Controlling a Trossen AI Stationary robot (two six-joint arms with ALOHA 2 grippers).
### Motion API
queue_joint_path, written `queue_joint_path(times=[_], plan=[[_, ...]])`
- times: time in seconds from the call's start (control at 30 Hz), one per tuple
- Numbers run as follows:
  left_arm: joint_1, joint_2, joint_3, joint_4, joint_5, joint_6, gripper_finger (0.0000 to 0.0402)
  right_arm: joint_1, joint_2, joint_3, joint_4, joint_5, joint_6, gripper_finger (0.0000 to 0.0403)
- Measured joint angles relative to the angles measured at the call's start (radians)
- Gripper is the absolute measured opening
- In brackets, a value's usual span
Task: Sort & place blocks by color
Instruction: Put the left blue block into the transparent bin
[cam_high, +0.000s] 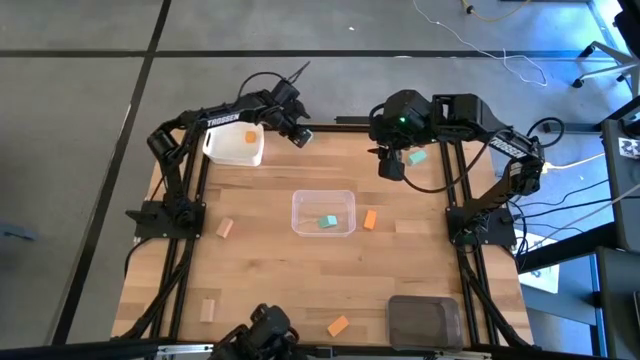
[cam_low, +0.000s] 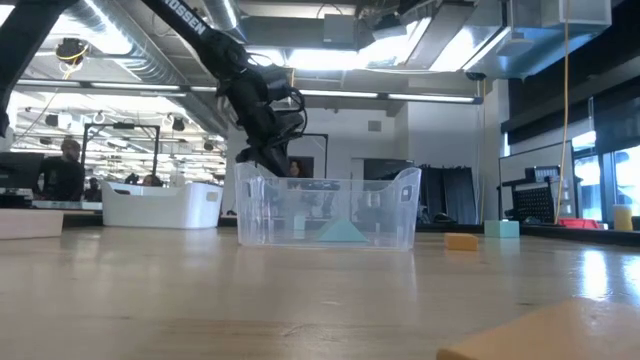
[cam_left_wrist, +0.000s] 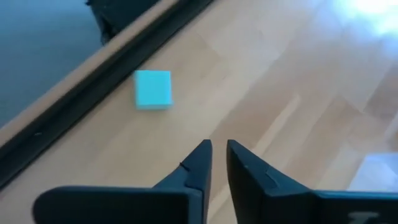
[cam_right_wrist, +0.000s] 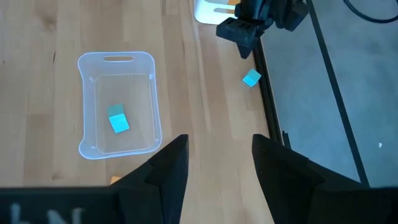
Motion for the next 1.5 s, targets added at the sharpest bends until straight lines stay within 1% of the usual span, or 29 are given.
queue_joint_path(times=[0.23, 0.33, 0.4, 0.57, 0.77, 0.97, 1.13, 1.17, 1.3, 1.43, 1.5], plan=[[0.019, 0.0, 0.0, -0.009, -0.016, -0.151, 0.0096, 0.0, 0.0, 0.0, 0.001, 0.0, -0.001, 0.0178], [0.026, 0.0, 0.0, -0.009, -0.014, -0.207, 0.0106, 0.0, 0.0, 0.0, 0.002, 0.0, -0.001, 0.0178], [0.026, 0.0, 0.0, -0.008, 0.001, -0.217, 0.0107, 0.0, 0.0, 0.0, 0.013, 0.0, -0.001, 0.0178], [0.016, 0.0, 0.0, -0.007, 0.076, -0.215, 0.0106, 0.0, 0.0, 0.0, 0.029, 0.0, -0.001, 0.0178], [0.007, 0.0, 0.0, 0.004, 0.146, -0.136, 0.0108, 0.0, 0.0, 0.0, 0.035, 0.0, -0.001, 0.0178], [0.004, 0.001, 0.0, 0.014, 0.295, -0.138, 0.0108, 0.0, 0.0, 0.0, 0.042, 0.0, -0.002, 0.0178], [0.009, 0.001, 0.006, 0.04, 0.35, -0.137, 0.0108, 0.0, 0.0, 0.0, 0.041, 0.0, -0.002, 0.0178], [0.009, 0.002, 0.012, 0.039, 0.348, -0.137, 0.0108, 0.0, 0.0, 0.0, 0.042, 0.0, -0.002, 0.0178], [0.007, 0.002, 0.053, 0.026, 0.271, -0.097, 0.0108, 0.0, 0.0, 0.0, 0.041, 0.0, -0.002, 0.0178], [-0.027, 0.002, 0.111, 0.01, 0.206, 0.072, 0.0109, 0.0, 0.0, 0.0, 0.041, 0.0, -0.002, 0.0178], [-0.048, 0.002, 0.143, -0.037, 0.167, 0.143, 0.0116, 0.0, 0.0, 0.0, 0.041, 0.0, -0.002, 0.0178]])
